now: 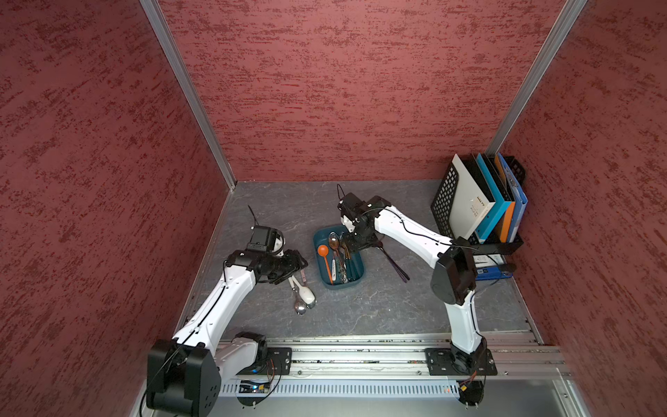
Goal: Put the spoon into the storage box
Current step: Place the spoon in the storage box, then adjust the spoon at the center of the board.
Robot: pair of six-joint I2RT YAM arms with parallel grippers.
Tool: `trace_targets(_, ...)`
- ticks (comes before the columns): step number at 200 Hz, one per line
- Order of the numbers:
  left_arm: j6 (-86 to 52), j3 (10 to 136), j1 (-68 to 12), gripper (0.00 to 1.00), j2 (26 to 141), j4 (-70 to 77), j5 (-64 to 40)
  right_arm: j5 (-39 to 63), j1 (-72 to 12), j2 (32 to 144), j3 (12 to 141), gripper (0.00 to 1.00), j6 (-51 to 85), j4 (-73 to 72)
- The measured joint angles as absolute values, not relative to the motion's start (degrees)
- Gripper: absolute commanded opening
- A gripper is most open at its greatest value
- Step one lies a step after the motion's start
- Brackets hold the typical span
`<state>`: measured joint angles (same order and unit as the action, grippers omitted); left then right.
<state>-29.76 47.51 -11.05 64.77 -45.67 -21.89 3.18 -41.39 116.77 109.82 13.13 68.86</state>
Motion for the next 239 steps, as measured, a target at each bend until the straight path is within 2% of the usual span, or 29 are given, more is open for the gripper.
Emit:
trace_targets(42,-29.5,52.1,-16.6,0.69,69.9,-46.5,-18.1,1.0,-36.5,107.9,98.8,0.37,8.3,65.2)
trace_targets(85,-29.5,54.9,-19.6,0.70,72.2,-47.2,-15.9,0.5,-28.3,107.1,86.6,0.31,2.3,60.6)
trace_targets(150,-29.9,55.9,-21.1,0.70,72.9,-49.1,-13.8,0.1,-25.4,111.2,85.7,0.30,-3.5,57.9)
trace_targets(239,-30.1,55.9,-21.2,0.70,74.3,-49.7,-13.3,-0.8,-25.4,111.2,80.5,0.30,-3.3,56.3)
